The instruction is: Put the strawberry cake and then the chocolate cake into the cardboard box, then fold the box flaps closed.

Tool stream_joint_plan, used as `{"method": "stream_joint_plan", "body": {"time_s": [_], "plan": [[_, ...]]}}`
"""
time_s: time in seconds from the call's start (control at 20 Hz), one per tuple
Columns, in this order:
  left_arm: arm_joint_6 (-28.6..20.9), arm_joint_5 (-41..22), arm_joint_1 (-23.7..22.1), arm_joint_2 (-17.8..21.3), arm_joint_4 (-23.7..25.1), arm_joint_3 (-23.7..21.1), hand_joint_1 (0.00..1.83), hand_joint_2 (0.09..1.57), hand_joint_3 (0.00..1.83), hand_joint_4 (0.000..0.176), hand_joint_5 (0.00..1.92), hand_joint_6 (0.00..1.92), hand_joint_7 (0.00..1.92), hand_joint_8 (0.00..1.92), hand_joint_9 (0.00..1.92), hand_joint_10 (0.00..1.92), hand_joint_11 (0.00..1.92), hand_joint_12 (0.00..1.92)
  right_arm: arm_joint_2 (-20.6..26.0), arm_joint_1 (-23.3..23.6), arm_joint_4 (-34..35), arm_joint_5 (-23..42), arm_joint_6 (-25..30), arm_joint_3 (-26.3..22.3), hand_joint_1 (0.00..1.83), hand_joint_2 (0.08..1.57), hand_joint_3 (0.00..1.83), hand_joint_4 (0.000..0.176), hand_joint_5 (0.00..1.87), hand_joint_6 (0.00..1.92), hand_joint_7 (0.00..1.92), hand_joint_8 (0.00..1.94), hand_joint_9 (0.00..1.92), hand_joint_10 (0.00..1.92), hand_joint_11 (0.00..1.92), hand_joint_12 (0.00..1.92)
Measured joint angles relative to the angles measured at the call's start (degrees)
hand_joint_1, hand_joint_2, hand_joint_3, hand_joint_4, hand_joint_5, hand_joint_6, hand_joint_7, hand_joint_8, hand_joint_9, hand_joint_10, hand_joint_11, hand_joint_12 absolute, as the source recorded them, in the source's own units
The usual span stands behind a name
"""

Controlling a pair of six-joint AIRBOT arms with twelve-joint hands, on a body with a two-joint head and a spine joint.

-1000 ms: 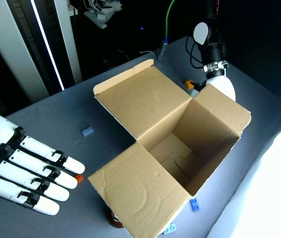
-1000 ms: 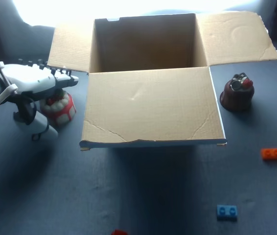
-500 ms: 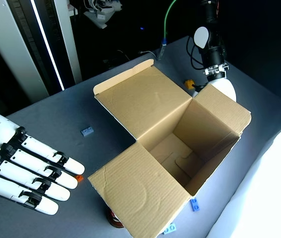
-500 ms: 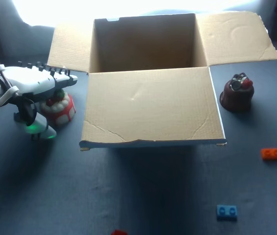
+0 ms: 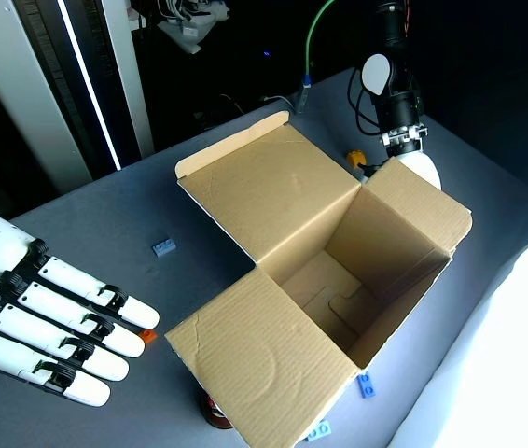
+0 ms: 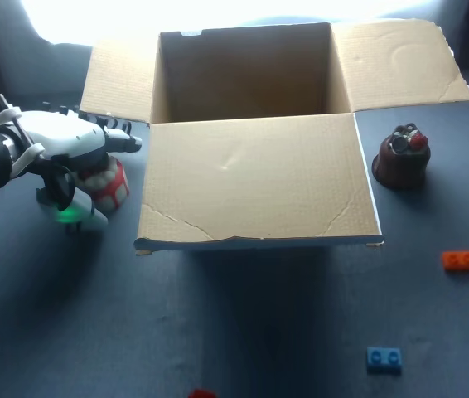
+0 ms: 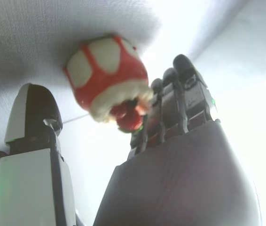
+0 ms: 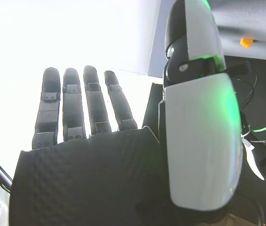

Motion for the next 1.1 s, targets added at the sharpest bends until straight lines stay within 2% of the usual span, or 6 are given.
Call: {"method": "stream_joint_plan", "body": {"time_s": [0.1,0.25,0.3,0.4,0.55,1.1], "plan": [[0.0,0.1,-0.1,0.0,0.0,0.0,1.18,1.05,0.00,0.037,0.45,0.01,0.57,0.05,0.58,0.23,0.12,1.31,0.0,0.0,0.0,0.0,0.0,0.0,0.83,1.00,0.01,0.000,0.02,0.00,0.10,0.00,0.10,0.00,0.00,0.31],[0.0,0.2,-0.2,0.0,0.0,0.0,1.20,1.07,0.00,0.034,0.58,0.03,0.62,0.15,0.35,1.14,0.23,1.59,0.0,0.0,0.0,0.0,0.0,0.0,0.81,1.00,0.01,0.000,0.02,0.00,0.06,0.00,0.07,0.00,0.00,0.25],[0.0,0.3,-0.2,0.0,-0.2,0.0,1.19,1.09,0.00,0.043,0.60,0.08,0.38,0.77,0.29,1.35,0.26,1.66,0.0,0.0,0.0,0.0,0.0,0.0,0.80,1.01,0.01,0.000,0.01,0.00,0.05,0.00,0.06,0.00,0.00,0.22],[0.0,0.1,-0.2,0.0,-0.3,-0.1,1.20,1.09,0.00,0.030,0.44,0.57,0.17,1.30,0.26,1.54,0.28,1.76,0.0,0.0,0.0,0.0,0.0,0.0,0.81,1.01,0.00,0.000,0.01,0.00,0.05,0.00,0.06,0.00,0.00,0.21],[0.0,-0.3,-0.3,0.1,-0.3,-0.6,1.20,1.09,0.00,0.013,0.33,0.92,0.20,1.34,0.31,1.55,0.28,1.81,0.0,0.0,0.0,0.0,0.0,0.0,0.81,1.01,0.00,0.000,0.01,0.00,0.05,0.00,0.05,0.00,0.00,0.18],[0.0,-2.0,-1.4,4.1,-0.8,-4.0,1.16,1.13,0.00,0.016,0.26,1.02,0.17,1.37,0.28,1.59,0.24,1.86,0.2,-1.5,0.9,1.9,0.0,-0.1,0.84,1.05,0.01,0.000,0.08,0.01,0.12,0.01,0.11,0.01,0.00,0.29]]}}
